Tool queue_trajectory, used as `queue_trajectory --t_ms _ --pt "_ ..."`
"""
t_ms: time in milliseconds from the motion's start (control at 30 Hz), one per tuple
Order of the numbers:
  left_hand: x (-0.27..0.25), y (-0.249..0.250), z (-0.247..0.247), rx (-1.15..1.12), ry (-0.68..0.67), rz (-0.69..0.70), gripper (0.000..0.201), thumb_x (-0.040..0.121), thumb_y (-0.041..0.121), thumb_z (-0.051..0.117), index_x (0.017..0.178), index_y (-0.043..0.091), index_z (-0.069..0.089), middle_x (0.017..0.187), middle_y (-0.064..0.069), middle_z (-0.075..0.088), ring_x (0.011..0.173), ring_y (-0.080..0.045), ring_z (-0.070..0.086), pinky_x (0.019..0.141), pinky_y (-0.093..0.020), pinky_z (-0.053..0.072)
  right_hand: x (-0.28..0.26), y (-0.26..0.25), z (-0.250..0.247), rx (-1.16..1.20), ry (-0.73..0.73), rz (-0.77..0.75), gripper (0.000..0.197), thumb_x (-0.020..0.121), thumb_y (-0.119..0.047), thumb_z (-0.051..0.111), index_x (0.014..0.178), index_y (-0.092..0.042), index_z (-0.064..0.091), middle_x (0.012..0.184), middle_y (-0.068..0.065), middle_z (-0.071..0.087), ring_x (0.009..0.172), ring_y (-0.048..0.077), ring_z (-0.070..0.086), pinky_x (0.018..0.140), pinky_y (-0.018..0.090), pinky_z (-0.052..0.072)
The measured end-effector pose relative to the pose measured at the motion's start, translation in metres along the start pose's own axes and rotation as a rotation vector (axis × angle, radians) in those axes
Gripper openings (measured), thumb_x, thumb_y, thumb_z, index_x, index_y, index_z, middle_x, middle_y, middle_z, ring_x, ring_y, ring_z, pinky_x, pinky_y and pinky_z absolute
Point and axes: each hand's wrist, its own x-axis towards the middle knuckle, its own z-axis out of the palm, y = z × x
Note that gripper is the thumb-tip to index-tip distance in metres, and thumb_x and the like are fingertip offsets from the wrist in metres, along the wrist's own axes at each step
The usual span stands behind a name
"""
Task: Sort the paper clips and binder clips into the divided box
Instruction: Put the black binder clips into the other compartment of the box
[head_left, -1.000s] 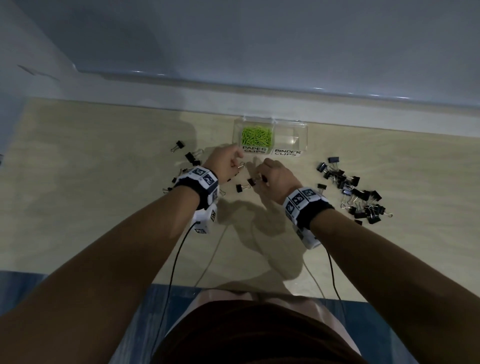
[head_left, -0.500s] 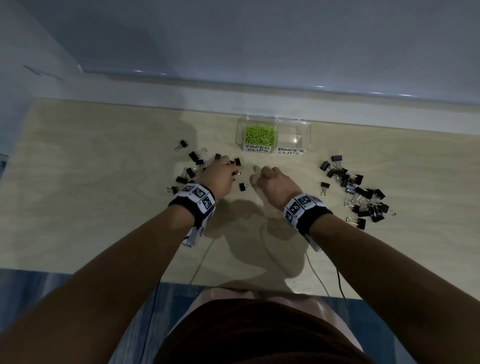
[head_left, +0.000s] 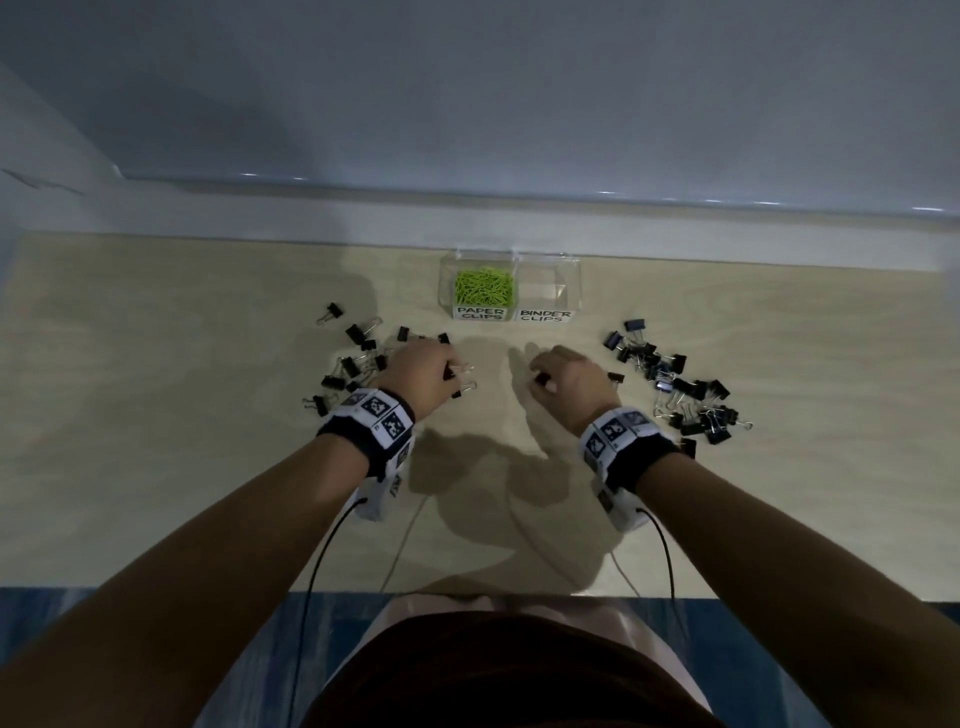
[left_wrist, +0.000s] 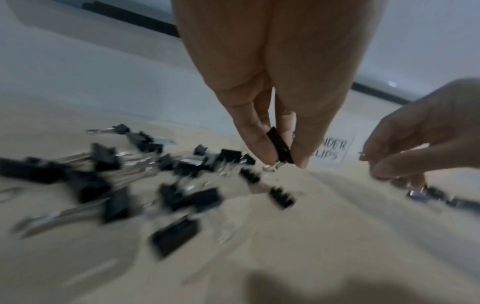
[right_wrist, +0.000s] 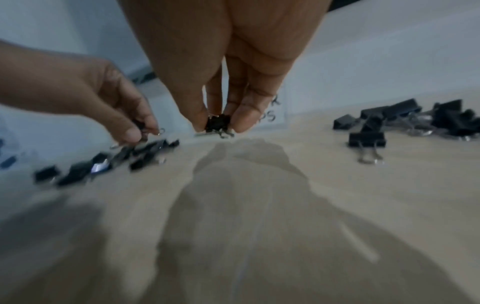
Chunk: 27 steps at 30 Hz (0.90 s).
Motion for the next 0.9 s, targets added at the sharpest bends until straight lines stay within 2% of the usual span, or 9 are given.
queue_trajectory --t_ms 67,167,233,367,467,533,633,767,900 --pt "0.009 0.021 -0.01 -0.138 0.043 0.013 0.022 0.083 0.02 0.067 0.103 0.01 0.069 0.1 -0.007 0.07 0.09 -0.019 0.064 0.086 -0.032 0.051 0.01 0.001 -0.019 0.083 0.125 0.042 0.012 0.085 -0.02 0.064 0.093 -0.011 0.063 0.085 0.002 0.063 0.071 0.017 0.059 0.067 0.027 0.052" --pt "0.041 0.054 -0.025 -0.204 0.105 0.053 0.021 0.082 0.02 0.068 0.099 0.01 0.07 0.098 -0.007 0.071 0.09 -0.021 0.065 0.086 -0.032 0.052 0.038 0.005 -0.047 0.149 0.241 0.138 0.012 0.083 -0.02 0.067 0.089 -0.012 0.059 0.081 -0.001 0.061 0.069 0.012 0.055 0.063 0.014 0.04" --pt "0.066 0.073 -0.033 -0.204 0.13 0.062 0.021 0.081 0.02 0.068 0.098 0.008 0.071 0.098 -0.009 0.071 0.092 -0.023 0.065 0.086 -0.03 0.051 0.056 0.01 -0.06 0.162 0.293 0.162 0.014 0.081 -0.022 0.07 0.086 -0.013 0.06 0.081 0.002 0.065 0.07 0.015 0.057 0.063 0.017 0.038" --pt "0.098 0.09 -0.041 -0.196 0.138 0.029 0.033 0.081 0.023 0.07 0.11 0.006 0.067 0.112 -0.009 0.067 0.098 -0.02 0.064 0.089 -0.026 0.048 0.067 0.02 -0.066 0.149 0.254 0.2 0.021 0.082 -0.021 0.069 0.099 -0.011 0.063 0.098 0.006 0.069 0.084 0.021 0.064 0.076 0.031 0.052" --pt "0.091 0.071 -0.045 -0.221 0.156 0.013 0.028 0.084 0.024 0.065 0.107 0.008 0.068 0.106 -0.007 0.07 0.093 -0.017 0.065 0.088 -0.027 0.051 0.053 0.019 -0.056 0.125 0.25 0.141 0.017 0.083 -0.01 0.06 0.099 -0.01 0.064 0.099 0.009 0.067 0.083 0.024 0.064 0.074 0.029 0.05" --pt "0.074 0.046 -0.046 -0.199 0.219 0.022 0.016 0.087 0.018 0.059 0.094 0.007 0.069 0.092 -0.007 0.071 0.081 -0.017 0.065 0.081 -0.03 0.053 0.038 0.01 -0.042 0.117 0.172 0.1 0.018 0.084 -0.005 0.057 0.1 -0.009 0.065 0.101 0.008 0.065 0.084 0.022 0.062 0.074 0.027 0.048" --pt "0.046 -0.002 -0.041 -0.102 0.23 -0.018 0.012 0.088 0.009 0.058 0.086 0.001 0.067 0.085 -0.012 0.067 0.072 -0.018 0.056 0.074 -0.032 0.051 0.021 -0.014 -0.017 0.074 -0.042 -0.021 0.023 0.082 -0.004 0.055 0.101 -0.01 0.065 0.105 0.009 0.064 0.093 0.026 0.06 0.081 0.036 0.052" --pt "0.029 -0.037 -0.03 0.036 0.073 -0.048 0.019 0.086 0.005 0.058 0.102 0.003 0.067 0.106 -0.013 0.065 0.094 -0.028 0.061 0.084 -0.035 0.05 0.017 -0.05 0.012 -0.009 -0.254 -0.232 0.036 0.083 -0.007 0.053 0.117 -0.014 0.061 0.122 0.01 0.056 0.109 0.031 0.052 0.084 0.039 0.05" --pt "0.036 -0.022 -0.015 0.115 0.025 0.036 0.033 0.087 0.013 0.061 0.12 0.01 0.061 0.126 -0.008 0.059 0.115 -0.026 0.054 0.1 -0.035 0.041 0.022 -0.069 0.028 -0.163 -0.311 -0.308 0.038 0.092 -0.012 0.046 0.13 -0.012 0.051 0.135 0.011 0.045 0.114 0.032 0.044 0.08 0.038 0.043"
